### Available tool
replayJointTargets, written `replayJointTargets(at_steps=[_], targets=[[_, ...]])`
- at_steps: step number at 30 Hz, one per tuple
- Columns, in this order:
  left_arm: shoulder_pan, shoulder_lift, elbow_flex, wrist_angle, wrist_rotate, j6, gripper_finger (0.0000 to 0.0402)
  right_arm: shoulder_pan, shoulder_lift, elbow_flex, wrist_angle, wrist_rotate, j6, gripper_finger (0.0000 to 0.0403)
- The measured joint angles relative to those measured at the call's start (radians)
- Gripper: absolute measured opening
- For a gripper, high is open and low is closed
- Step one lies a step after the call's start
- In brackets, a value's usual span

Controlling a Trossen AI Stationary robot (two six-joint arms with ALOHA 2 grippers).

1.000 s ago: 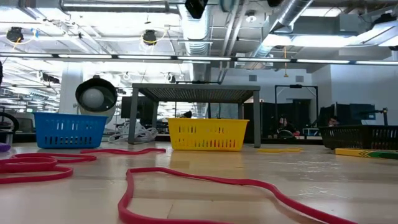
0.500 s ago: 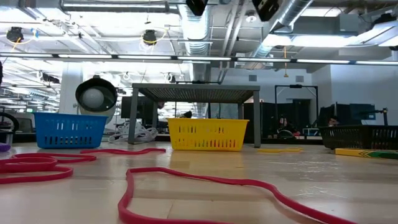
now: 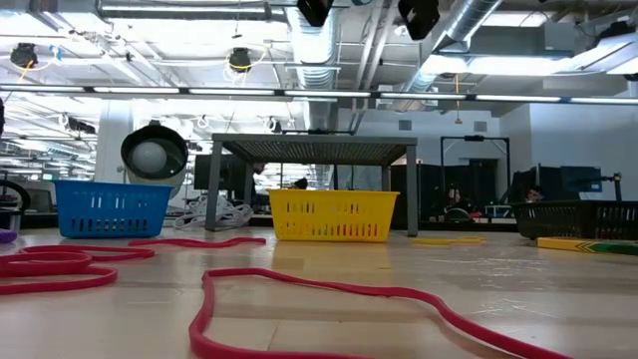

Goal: Pick & Place Office Desk Supplies
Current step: Put the blue rubber band into the black bin

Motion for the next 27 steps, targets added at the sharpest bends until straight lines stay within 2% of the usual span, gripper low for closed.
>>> replayJointTargets(at_steps=[15,27], targets=[[0.012,0.000,0.000,0.010,-0.003,0.000,0.0000,0.008,0.000,0.000,0.051,0.000,-0.017,0.0123],[0.026,0.000,0.000,0.050,0.031,0.000,0.0000,0.016,0.000,0.000,0.074,-0.001,-0.018,0.0111]])
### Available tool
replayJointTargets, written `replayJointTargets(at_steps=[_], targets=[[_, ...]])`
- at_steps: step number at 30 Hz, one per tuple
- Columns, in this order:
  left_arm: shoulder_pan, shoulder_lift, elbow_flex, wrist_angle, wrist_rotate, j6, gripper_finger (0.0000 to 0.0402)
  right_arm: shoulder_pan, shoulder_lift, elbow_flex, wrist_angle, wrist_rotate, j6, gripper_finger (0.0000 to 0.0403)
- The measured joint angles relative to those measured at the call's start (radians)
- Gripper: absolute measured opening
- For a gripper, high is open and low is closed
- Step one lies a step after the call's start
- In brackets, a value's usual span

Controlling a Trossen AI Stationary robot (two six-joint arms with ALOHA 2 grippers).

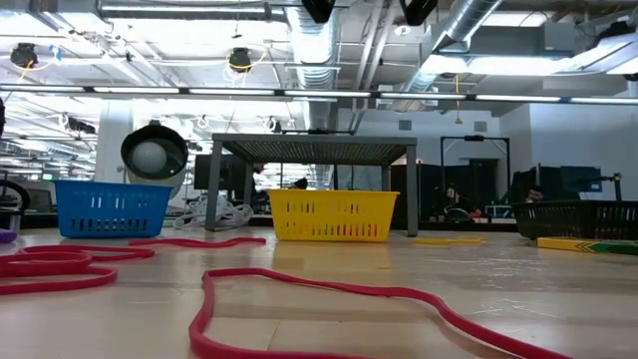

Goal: Pick & Place Office Desk Supplies
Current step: Put the blue rubber band into the black bin

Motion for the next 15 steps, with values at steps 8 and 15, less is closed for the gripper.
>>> replayJointTargets(at_steps=[8,15], targets=[[0.000,0.000,0.000,0.022,0.001,0.000,0.0000,0.000,0.079,0.000,0.048,-0.025,-0.001,0.0061],[0.000,0.000,0.000,0.016,0.028,-0.011,0.0000,0.005,0.096,0.000,0.078,-0.032,-0.033,0.0005]])
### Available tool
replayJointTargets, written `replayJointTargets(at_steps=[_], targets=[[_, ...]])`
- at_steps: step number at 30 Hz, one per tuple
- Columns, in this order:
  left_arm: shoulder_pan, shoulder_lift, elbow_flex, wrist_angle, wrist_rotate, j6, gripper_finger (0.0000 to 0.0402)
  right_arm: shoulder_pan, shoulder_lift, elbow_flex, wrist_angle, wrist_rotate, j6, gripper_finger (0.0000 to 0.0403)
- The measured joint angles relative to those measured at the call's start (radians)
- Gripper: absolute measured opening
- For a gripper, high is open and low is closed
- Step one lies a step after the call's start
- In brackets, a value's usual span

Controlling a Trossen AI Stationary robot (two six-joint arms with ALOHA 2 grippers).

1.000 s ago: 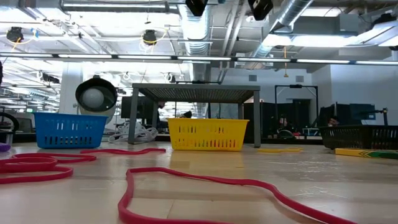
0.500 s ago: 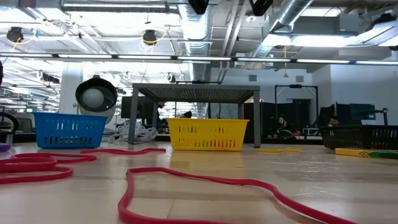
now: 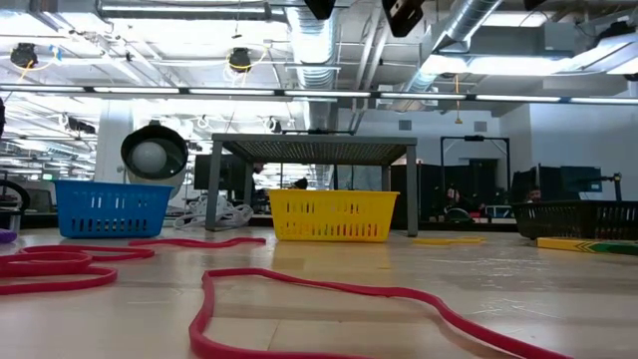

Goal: Pick & Place Office Desk Supplies
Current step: Put the blue rubber band into the black bin

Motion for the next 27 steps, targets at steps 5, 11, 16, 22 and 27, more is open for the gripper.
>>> replayJointTargets(at_steps=[5,11,16,22,27], targets=[[0.000,0.000,0.000,0.000,0.000,0.000,0.0000,0.001,-0.007,0.000,-0.001,-0.018,0.005,0.0002],[0.000,0.000,0.000,-0.001,0.000,0.000,0.0000,0.001,-0.007,0.000,-0.007,-0.020,0.016,0.0001],[0.000,0.000,0.000,-0.002,-0.001,-0.019,0.0002,0.001,-0.021,0.000,-0.035,-0.019,0.036,0.0001],[0.009,-0.051,-0.002,-0.028,-0.013,-0.019,0.0014,-0.001,-0.097,0.000,-0.085,0.009,0.046,0.0000],[0.025,-0.130,0.001,-0.049,-0.053,-0.019,0.0037,-0.001,-0.184,0.001,-0.177,0.054,0.052,0.0000]])
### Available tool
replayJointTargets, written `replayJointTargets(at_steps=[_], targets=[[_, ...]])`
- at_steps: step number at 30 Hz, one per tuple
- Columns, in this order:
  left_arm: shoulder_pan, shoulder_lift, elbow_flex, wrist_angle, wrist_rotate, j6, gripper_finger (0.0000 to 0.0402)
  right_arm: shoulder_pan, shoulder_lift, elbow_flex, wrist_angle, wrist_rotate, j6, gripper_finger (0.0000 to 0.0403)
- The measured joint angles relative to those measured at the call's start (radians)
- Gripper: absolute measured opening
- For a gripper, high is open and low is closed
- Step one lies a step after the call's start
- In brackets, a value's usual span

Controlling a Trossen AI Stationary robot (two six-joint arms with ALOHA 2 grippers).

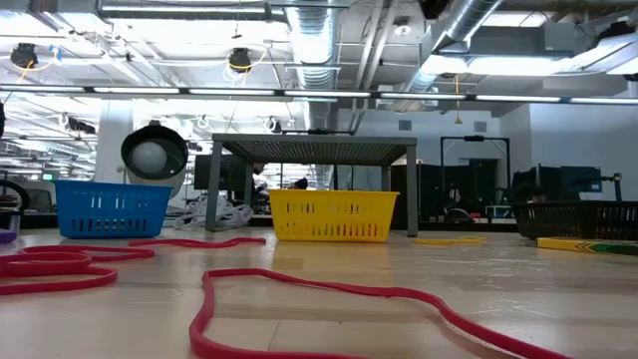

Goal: Pick & Place Office Desk Supplies
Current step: Put the blue rubber band into the black bin

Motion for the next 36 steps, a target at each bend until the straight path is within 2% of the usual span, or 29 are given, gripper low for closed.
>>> replayJointTargets(at_steps=[4,10,17,24,30,36], targets=[[0.014,-0.058,0.000,-0.063,-0.014,-0.009,0.0058,0.000,-0.082,0.000,-0.109,0.082,0.023,0.0000],[0.011,-0.108,-0.002,-0.248,-0.026,-0.016,0.0081,0.000,-0.201,0.000,-0.284,0.192,0.110,0.0000],[0.005,-0.186,-0.002,-0.392,-0.024,-0.029,0.0084,0.002,-0.383,0.000,-0.669,0.341,0.337,0.0000],[0.005,-0.245,-0.001,-0.405,-0.024,-0.025,0.0084,-0.012,-0.528,0.000,-1.006,0.458,0.514,0.0000],[0.005,-0.246,-0.001,-0.399,-0.037,-0.024,0.0084,-0.107,-0.506,0.000,-1.238,0.482,0.628,0.0000],[0.005,-0.242,-0.002,-0.399,-0.039,-0.022,0.0084,-0.231,-0.423,0.000,-1.337,0.426,0.593,0.0000]])
